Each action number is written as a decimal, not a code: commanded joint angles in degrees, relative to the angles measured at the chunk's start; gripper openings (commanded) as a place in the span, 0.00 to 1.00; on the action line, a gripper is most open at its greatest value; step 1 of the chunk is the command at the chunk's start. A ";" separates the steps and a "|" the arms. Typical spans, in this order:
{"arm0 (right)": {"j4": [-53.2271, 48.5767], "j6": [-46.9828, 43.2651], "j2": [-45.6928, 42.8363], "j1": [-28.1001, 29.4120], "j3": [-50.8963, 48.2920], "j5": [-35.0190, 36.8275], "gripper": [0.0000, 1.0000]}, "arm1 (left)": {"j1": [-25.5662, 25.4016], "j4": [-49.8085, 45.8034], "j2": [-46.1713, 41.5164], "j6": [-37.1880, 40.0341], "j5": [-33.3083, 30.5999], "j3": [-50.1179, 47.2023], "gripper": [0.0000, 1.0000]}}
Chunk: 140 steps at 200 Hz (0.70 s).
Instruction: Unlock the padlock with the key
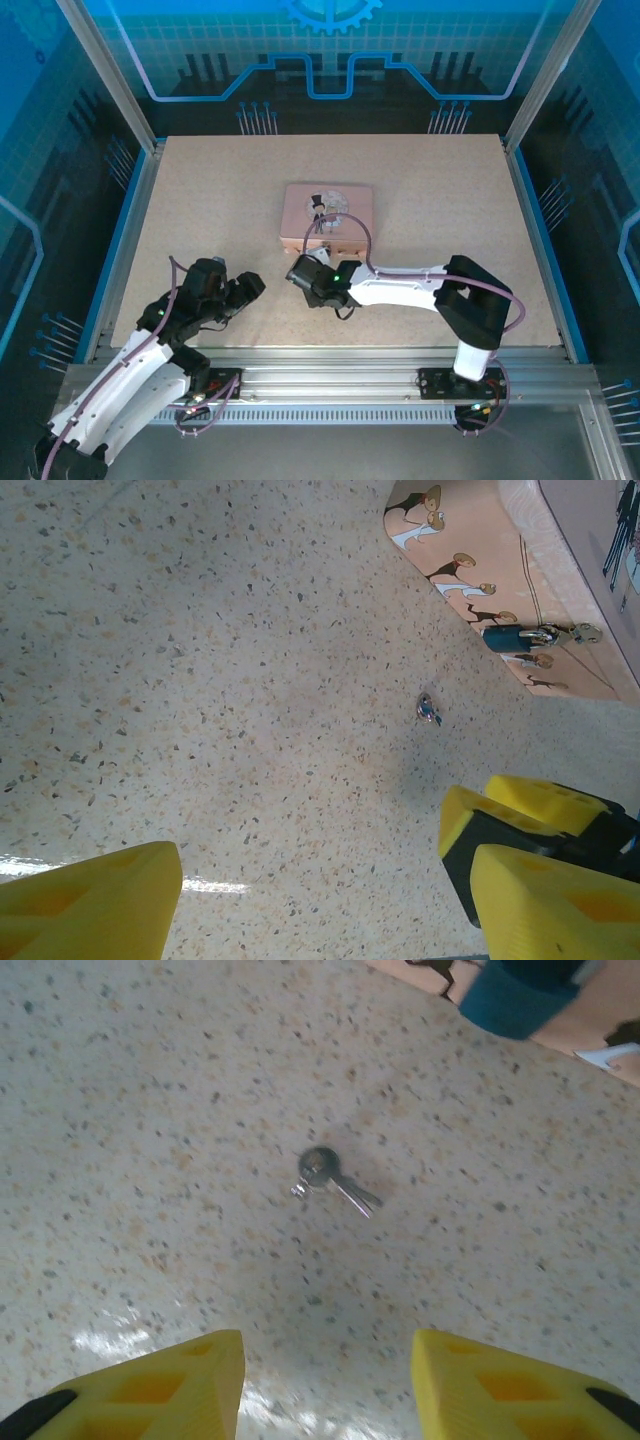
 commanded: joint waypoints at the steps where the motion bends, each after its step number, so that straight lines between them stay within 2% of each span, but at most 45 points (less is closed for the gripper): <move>1: 3.10 1.61 2.94 0.14 1.63 3.48 0.49 | -0.40 -0.76 -0.62 1.16 0.51 0.88 0.78; 62: 0.11 0.15 9.41 -0.82 7.18 3.08 0.46 | -0.40 -1.09 -1.06 0.92 0.40 0.47 0.78; 140: -1.39 -0.91 12.74 -2.14 9.82 4.11 0.41 | -0.40 -0.77 -1.16 0.66 0.27 -0.47 0.78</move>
